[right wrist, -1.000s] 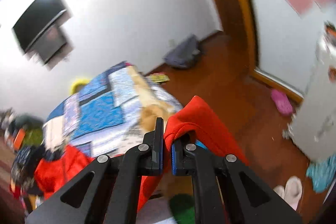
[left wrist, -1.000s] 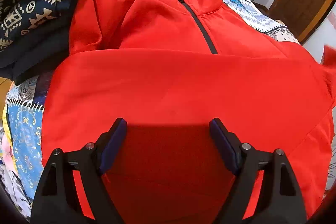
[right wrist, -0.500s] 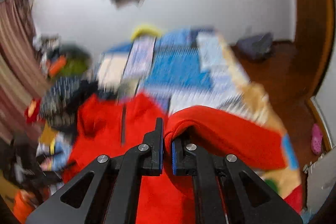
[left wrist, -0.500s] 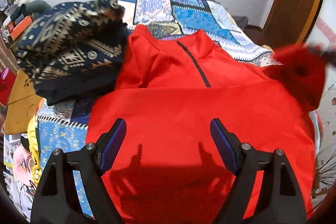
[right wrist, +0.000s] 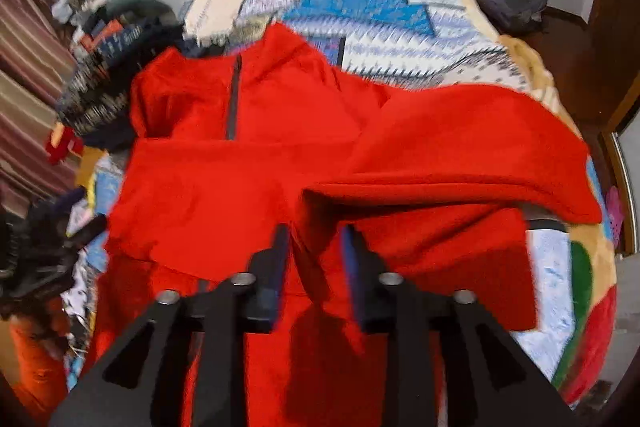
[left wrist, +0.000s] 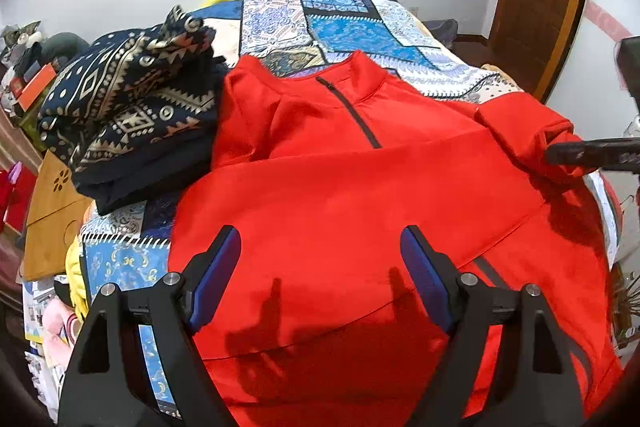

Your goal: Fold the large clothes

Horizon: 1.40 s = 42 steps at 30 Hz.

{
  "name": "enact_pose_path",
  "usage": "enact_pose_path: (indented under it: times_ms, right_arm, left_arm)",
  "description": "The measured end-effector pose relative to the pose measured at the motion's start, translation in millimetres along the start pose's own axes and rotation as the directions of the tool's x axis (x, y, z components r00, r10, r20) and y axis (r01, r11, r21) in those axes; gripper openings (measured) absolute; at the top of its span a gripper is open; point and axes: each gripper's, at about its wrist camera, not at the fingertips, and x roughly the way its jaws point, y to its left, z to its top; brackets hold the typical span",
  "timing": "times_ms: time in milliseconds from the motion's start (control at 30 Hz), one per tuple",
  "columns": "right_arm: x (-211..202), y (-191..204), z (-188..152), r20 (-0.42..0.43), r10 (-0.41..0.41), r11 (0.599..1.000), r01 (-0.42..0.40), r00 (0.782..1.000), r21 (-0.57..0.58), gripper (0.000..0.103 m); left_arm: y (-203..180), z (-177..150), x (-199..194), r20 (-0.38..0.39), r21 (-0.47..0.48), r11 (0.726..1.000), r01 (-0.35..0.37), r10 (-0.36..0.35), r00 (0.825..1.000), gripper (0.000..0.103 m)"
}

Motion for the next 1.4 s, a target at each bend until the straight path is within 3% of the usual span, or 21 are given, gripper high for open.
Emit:
enact_pose_path:
  times_ms: [33, 100, 233, 433, 600, 700, 767, 800, 867, 900, 933, 1133, 1300, 1400]
  right_arm:
    - [-5.8, -2.9, 1.0, 0.029, -0.005, 1.0, 0.005, 1.0, 0.013, 0.051]
    - [-24.6, -18.0, 2.4, 0.096, -0.03, 0.998, 0.025, 0.995, 0.057, 0.059]
    - [-46.6, -60.8, 1.9, 0.169, -0.044, 0.979, 0.008, 0.985, 0.205, 0.061]
    - [-23.9, -135.7, -7.0, 0.12, -0.113, 0.902, 0.052, 0.986, 0.428, 0.061]
    - [10.4, -172.7, -15.3, 0.078, -0.062, 0.827, 0.008, 0.995, 0.563, 0.061]
    - [21.1, -188.1, -15.7, 0.103, -0.029, 0.78, -0.042, 0.994, 0.625, 0.061]
    - [25.2, -192.1, -10.8, 0.122, -0.039, 0.77, -0.048, 0.992, 0.637, 0.061]
    - [26.1, -192.5, -6.6, 0.13, -0.066, 0.77, -0.033, 0.989, 0.637, 0.058]
    - [22.4, -189.2, 1.2, 0.12, -0.183, 0.783, 0.071, 0.976, 0.618, 0.033]
    - [19.3, -185.3, 4.7, 0.122, -0.226, 0.79, 0.108, 0.967, 0.604, 0.011]
    - [16.2, -183.2, 7.9, 0.136, -0.243, 0.798, 0.118, 0.96, 0.592, 0.007]
    - [-26.5, -136.5, 42.5, 0.299, -0.247, 0.886, 0.09, 0.922, 0.455, 0.006]
    - [-60.2, -69.0, 76.4, 0.391, -0.12, 0.961, 0.009, 0.913, 0.276, 0.006]
    - [-71.6, -21.9, 89.6, 0.408, -0.018, 0.986, -0.05, 0.913, 0.157, 0.006]
  left_arm:
    - [-2.4, 2.6, -0.6, 0.006, 0.0, 1.0, 0.002, -0.002, 1.0, 0.081]
    - [-5.7, 6.5, -1.8, 0.015, 0.002, 1.0, 0.0, 0.0, 1.0, 0.081]
    - [-11.3, 14.5, -3.5, 0.031, -0.006, 1.0, 0.007, -0.006, 0.999, 0.081]
    - [-16.6, 19.4, -1.6, 0.032, -0.02, 1.0, 0.018, -0.017, 0.999, 0.082]
    - [-18.3, 18.9, 3.3, 0.016, -0.028, 0.999, 0.019, -0.018, 1.0, 0.082]
    - [-18.0, 18.1, 5.8, 0.009, -0.031, 0.999, 0.019, -0.019, 1.0, 0.082]
    - [-17.8, 17.3, 5.9, 0.007, -0.031, 0.999, 0.018, -0.017, 1.0, 0.082]
    - [-17.8, 17.0, 6.0, 0.008, -0.031, 0.999, 0.017, -0.016, 1.0, 0.082]
    - [-17.1, 16.6, 5.7, 0.008, -0.029, 0.999, 0.012, -0.012, 1.0, 0.082]
    - [-16.8, 16.1, 5.6, 0.009, -0.029, 1.0, 0.009, -0.008, 1.0, 0.082]
    - [-16.2, 15.6, 5.3, 0.011, -0.027, 1.0, 0.003, -0.003, 1.0, 0.082]
    - [-9.2, 13.0, -0.8, 0.024, -0.035, 0.999, -0.012, 0.013, 1.0, 0.082]
    - [1.2, 11.7, -13.5, 0.054, -0.058, 0.998, -0.016, 0.019, 0.998, 0.082]
    - [9.1, 9.9, -23.5, 0.076, -0.073, 0.997, -0.021, 0.026, 0.997, 0.082]
